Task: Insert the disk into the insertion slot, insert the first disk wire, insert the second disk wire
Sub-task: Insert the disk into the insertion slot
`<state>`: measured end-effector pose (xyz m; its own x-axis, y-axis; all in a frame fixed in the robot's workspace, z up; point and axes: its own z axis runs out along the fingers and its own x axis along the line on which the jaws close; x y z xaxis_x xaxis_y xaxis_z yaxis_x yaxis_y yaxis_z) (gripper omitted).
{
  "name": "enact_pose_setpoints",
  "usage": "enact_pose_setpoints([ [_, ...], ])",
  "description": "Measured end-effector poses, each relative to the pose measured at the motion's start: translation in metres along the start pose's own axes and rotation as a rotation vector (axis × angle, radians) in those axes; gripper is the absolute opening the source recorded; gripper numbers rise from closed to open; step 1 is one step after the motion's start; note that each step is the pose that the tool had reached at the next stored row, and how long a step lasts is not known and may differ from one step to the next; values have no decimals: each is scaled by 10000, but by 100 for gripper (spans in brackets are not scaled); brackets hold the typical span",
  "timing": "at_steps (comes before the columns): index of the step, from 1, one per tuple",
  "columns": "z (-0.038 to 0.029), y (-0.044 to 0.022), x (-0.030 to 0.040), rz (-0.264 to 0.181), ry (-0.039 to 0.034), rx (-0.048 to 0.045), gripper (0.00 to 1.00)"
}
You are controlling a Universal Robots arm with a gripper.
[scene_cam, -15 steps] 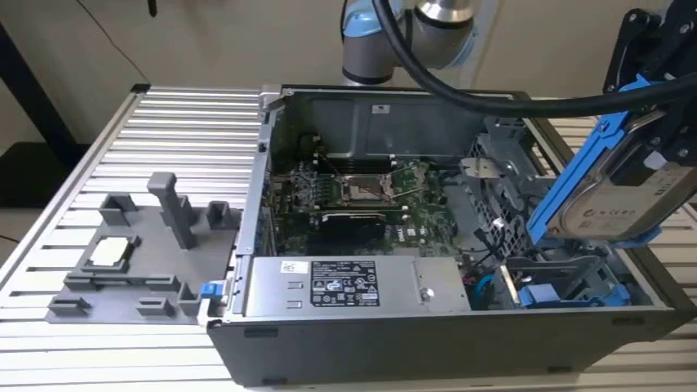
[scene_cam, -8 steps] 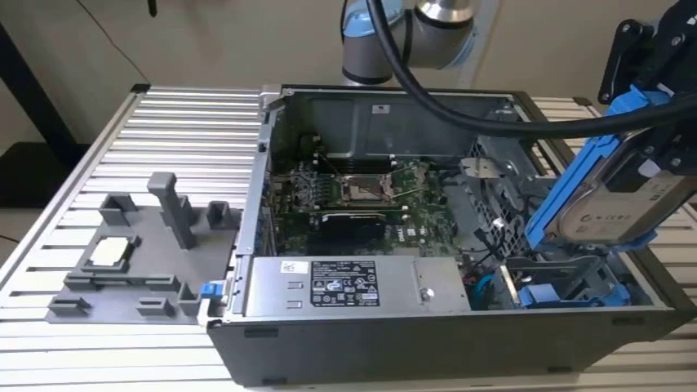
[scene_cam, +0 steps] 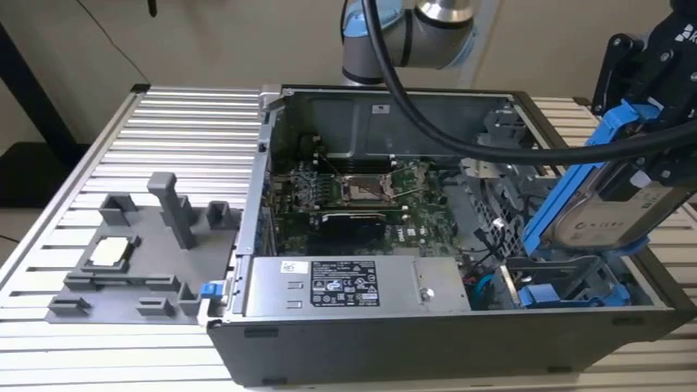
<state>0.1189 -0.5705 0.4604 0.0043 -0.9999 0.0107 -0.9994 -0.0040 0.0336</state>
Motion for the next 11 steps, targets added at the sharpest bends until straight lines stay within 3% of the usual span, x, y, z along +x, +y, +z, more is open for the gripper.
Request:
enact_pose_setpoints([
  [11, 122, -39, 1, 1, -13, 0, 33],
])
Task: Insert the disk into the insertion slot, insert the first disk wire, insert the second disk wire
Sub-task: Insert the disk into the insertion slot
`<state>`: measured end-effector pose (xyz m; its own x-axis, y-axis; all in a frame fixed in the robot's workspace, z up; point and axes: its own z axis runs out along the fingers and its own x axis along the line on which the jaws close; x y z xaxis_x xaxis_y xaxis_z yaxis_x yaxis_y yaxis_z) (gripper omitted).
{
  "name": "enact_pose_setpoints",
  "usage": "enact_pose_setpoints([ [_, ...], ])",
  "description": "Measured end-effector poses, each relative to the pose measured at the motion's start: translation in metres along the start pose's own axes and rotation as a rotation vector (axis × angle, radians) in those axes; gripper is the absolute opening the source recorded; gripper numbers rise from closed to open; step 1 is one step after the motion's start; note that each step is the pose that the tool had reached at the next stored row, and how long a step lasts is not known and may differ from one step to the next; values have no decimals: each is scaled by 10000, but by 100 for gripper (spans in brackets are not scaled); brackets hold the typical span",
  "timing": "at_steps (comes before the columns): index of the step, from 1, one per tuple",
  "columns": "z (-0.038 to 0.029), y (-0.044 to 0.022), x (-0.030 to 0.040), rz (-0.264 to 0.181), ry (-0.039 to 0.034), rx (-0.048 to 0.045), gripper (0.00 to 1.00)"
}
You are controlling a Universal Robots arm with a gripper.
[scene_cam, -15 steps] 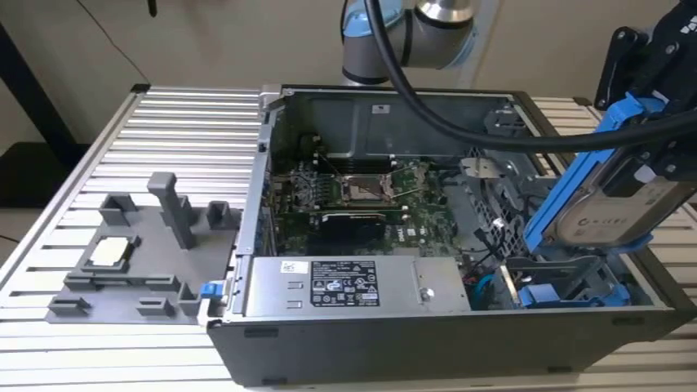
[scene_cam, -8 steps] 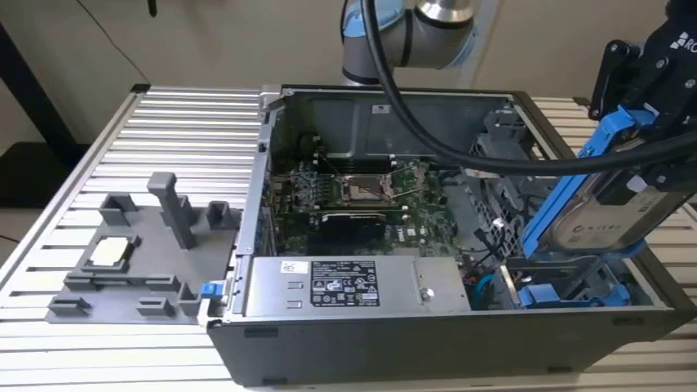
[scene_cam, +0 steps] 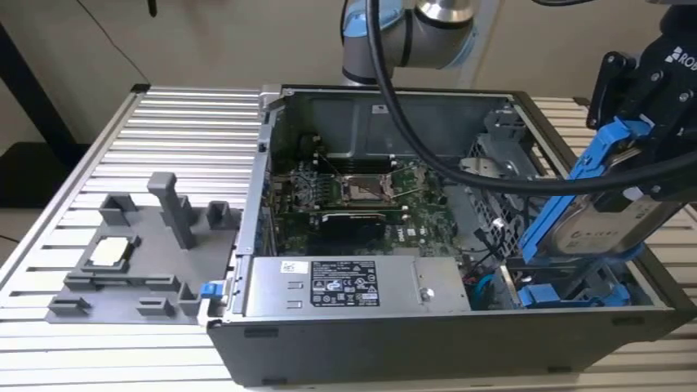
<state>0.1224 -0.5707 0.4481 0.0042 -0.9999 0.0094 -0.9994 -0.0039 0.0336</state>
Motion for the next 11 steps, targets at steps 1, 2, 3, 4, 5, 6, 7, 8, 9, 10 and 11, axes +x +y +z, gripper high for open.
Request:
enact_pose_setpoints([
  [1, 12, -5, 0, 0, -6, 0, 33],
  [2, 24, -9, 0, -1, -11, 0, 33],
  [3, 37, -13, 0, -1, -13, 0, 33],
  [4, 50, -16, -1, -1, -16, 0, 33],
  [5, 61, -19, -1, 0, -17, 0, 33],
  [6, 73, -20, -1, 0, -17, 0, 33],
  [7, 85, -22, -1, 0, -18, -1, 33],
  [8, 99, -23, -1, 2, -18, -2, 33],
  [9, 110, -23, -1, 4, -18, -3, 33],
  [10, 122, -24, -1, 8, -18, -5, 33],
  [11, 134, -24, -1, 11, -18, -8, 33],
])
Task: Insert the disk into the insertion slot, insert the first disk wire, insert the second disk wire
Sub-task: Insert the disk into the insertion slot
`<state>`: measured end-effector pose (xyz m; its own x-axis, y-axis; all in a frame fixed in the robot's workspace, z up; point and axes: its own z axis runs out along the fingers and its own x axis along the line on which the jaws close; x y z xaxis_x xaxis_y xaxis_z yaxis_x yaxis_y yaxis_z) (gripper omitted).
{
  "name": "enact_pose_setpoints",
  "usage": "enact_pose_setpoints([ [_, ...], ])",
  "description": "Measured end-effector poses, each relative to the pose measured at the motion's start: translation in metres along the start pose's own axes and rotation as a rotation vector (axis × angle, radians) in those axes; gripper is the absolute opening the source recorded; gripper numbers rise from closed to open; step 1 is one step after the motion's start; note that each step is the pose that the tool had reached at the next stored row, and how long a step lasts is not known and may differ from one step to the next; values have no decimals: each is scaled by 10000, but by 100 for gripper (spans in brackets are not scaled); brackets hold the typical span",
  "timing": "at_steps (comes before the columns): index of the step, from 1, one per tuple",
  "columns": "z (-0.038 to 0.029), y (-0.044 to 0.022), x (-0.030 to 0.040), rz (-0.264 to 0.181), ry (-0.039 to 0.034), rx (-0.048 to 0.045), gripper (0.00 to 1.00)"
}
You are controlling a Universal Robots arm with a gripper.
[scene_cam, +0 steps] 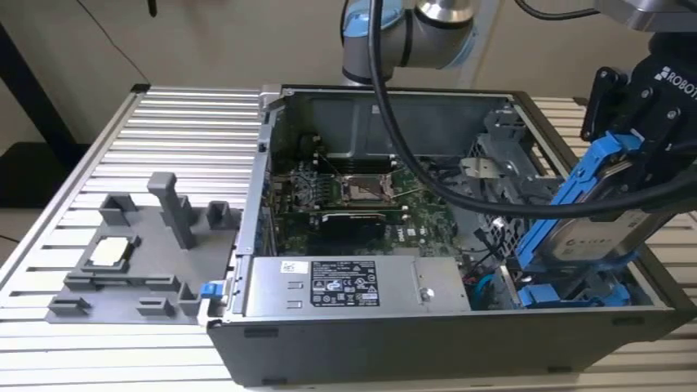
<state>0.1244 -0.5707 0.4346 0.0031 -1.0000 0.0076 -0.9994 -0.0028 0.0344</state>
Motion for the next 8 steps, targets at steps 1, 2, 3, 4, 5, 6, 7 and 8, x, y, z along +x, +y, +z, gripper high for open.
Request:
enact_pose_setpoints([
  [1, 12, -1, 0, 1, 0, -2, 33],
  [2, 25, -1, 0, 2, 0, -3, 33],
  [3, 38, -2, 0, 3, 0, -3, 33],
  [4, 51, -2, 0, 3, 0, -3, 33],
  [5, 64, -3, -1, 4, -1, -3, 33],
  [6, 78, -3, -1, 4, -1, -4, 33],
  [7, 91, -4, -1, 4, -2, -3, 33],
  [8, 104, -5, -1, 4, -2, -3, 33],
])
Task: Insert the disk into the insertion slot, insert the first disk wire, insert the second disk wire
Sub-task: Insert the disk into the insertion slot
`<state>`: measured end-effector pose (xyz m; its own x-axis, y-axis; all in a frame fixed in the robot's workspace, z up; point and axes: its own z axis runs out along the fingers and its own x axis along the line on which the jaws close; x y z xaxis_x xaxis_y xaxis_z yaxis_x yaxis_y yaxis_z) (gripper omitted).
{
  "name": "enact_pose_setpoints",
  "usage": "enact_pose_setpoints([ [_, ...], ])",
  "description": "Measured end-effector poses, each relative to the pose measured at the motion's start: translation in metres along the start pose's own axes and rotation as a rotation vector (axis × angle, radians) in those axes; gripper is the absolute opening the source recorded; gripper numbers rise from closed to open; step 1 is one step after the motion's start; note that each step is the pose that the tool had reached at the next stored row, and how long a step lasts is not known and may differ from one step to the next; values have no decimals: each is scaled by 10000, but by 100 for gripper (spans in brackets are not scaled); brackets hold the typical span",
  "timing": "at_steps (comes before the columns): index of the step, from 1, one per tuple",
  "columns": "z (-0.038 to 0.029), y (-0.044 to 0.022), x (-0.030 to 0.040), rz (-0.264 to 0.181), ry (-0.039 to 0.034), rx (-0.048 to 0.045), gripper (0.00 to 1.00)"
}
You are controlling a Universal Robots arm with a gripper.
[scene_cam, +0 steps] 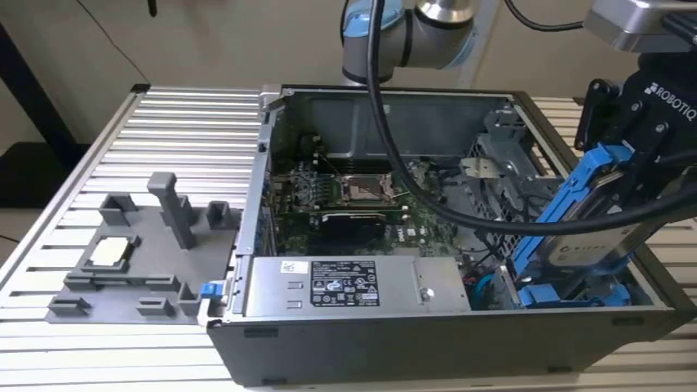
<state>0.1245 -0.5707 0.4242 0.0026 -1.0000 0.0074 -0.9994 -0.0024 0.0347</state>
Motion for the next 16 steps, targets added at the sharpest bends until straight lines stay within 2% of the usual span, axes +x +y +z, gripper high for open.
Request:
enact_pose_setpoints([
  [11, 127, -22, -1, 0, -23, -1, 33],
  [16, 210, -31, -1, 0, -26, -3, 33],
])
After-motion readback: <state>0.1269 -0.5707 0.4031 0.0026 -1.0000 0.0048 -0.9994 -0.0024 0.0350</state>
